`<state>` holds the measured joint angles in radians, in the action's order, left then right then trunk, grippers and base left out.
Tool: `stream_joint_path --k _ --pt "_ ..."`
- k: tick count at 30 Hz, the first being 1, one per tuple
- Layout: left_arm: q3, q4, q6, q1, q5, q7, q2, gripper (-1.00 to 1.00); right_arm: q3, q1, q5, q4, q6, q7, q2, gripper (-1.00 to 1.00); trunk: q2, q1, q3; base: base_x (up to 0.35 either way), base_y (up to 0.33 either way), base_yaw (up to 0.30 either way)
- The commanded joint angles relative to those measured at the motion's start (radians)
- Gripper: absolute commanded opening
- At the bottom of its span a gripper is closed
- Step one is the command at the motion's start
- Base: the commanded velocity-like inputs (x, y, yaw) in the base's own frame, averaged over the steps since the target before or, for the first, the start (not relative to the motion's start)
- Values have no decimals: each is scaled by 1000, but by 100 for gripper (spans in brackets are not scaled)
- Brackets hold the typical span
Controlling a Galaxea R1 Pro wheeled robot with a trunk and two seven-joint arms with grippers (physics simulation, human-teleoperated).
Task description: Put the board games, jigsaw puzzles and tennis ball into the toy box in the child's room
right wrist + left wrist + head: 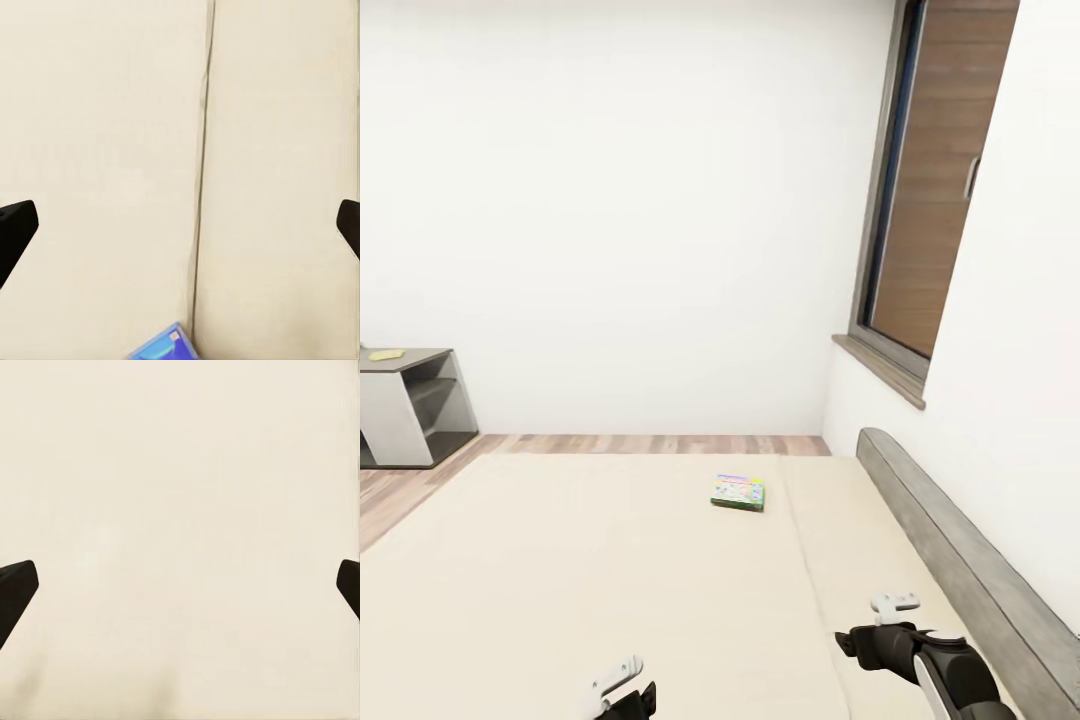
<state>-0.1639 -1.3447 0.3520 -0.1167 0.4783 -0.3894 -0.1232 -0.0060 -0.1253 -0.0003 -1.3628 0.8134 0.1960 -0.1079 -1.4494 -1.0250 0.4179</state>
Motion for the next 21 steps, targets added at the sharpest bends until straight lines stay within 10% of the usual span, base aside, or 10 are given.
stream_joint_path --k 1,21 --pt "-1 -2 2 0 10 -7 0 100 -1 0 -1 -1 5 3 -1 100 -1 0 1 0 -107 0" --pt "0 -2 2 0 15 -2 0 100 -5 -2 -7 -4 116 5 -29 100 -1 0 1 -2 -18 0"
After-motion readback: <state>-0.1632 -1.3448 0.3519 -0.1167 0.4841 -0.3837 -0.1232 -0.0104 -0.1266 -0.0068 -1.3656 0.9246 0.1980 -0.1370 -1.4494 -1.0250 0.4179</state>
